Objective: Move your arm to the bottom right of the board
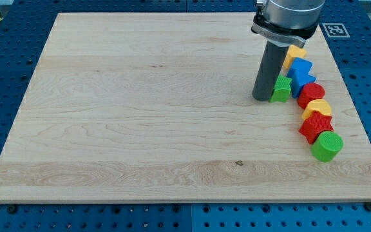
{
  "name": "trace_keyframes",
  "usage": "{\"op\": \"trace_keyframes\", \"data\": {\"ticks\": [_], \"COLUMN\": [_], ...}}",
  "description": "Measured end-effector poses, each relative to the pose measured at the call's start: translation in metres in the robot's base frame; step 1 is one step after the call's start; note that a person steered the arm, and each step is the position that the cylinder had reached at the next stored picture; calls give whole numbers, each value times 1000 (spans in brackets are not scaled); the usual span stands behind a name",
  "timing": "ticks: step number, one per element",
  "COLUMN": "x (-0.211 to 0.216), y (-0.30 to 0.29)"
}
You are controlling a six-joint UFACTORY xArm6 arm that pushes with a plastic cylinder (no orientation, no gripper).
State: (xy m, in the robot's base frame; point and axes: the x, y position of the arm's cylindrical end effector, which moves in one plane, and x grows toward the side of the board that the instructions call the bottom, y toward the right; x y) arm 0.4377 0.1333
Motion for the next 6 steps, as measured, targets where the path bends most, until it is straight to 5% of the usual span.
{"op": "trace_keyframes", "data": {"ticks": [4,6], "x": [-5,102], "y": [-13,-14]}}
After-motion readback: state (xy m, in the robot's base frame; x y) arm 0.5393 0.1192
